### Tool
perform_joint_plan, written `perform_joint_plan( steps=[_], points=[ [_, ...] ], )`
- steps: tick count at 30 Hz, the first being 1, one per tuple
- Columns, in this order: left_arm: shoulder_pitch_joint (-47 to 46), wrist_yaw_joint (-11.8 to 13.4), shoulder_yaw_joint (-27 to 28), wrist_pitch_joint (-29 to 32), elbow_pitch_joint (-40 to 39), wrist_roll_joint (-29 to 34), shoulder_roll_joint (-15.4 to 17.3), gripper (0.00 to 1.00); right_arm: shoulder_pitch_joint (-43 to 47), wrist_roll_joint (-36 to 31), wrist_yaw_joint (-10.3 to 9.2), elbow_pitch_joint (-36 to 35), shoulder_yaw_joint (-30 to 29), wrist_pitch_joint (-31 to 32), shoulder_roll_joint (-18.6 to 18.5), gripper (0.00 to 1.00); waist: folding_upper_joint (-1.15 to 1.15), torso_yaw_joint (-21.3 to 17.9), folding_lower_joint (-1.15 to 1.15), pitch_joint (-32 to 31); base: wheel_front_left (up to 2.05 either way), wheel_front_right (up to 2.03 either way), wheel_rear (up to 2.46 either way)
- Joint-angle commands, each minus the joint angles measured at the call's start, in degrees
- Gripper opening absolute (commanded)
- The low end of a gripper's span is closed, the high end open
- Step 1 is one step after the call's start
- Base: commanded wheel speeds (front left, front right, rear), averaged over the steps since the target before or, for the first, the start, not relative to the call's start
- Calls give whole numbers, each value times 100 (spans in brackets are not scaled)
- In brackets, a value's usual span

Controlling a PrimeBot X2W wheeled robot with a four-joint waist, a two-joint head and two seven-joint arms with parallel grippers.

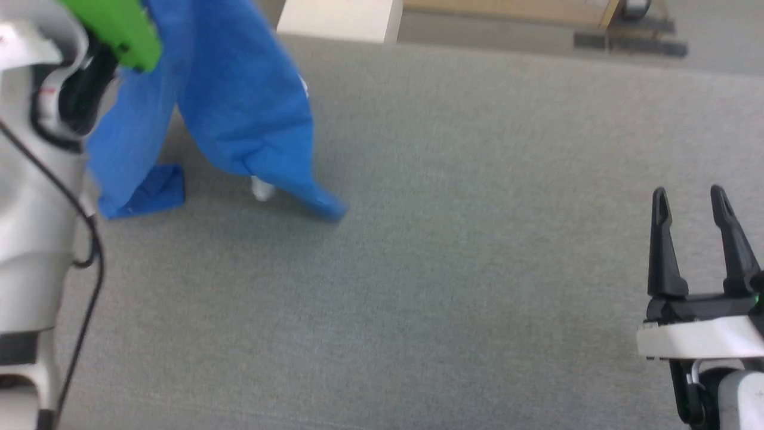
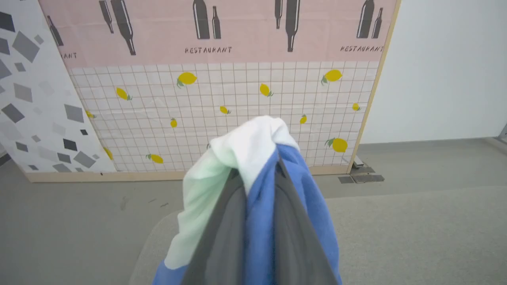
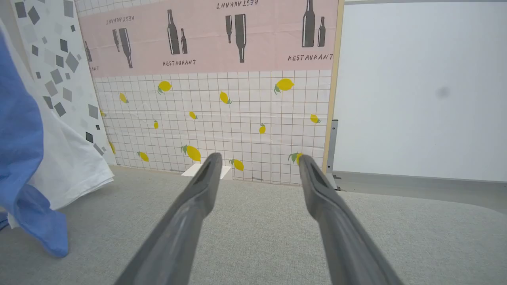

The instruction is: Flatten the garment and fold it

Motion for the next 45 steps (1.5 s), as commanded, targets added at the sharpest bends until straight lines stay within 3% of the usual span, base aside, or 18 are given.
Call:
perform_joint_plan(
  steps=[1,12,17,29,38,45],
  points=[
    [-169,78,-3,-52,-118,6,-147,0,89,54,20,36,-19,-52,-5,100,0,-154,0,-461,0,0,0],
    [-597,351,-215,-19,-771,-307,-1161,0,226,206,20,169,-2,-126,-5,100,0,-366,0,-798,0,0,0],
    [-726,545,-389,-73,-968,-575,-1930,0,230,195,20,188,-44,-159,-5,100,0,-732,0,-918,0,0,0],
    [464,672,-1315,-491,-677,-335,-2259,0,252,237,20,141,-215,-177,-5,100,0,-998,0,-699,0,0,0],
    [2089,1154,-2107,-1073,516,-292,-2376,0,228,233,20,166,-196,-185,-5,100,0,-1081,0,-595,0,0,0],
    [2690,1235,-2471,-981,1471,-628,-2396,0,254,214,20,219,-139,-166,-5,100,0,-1111,0,-570,0,0,0]
  ],
)
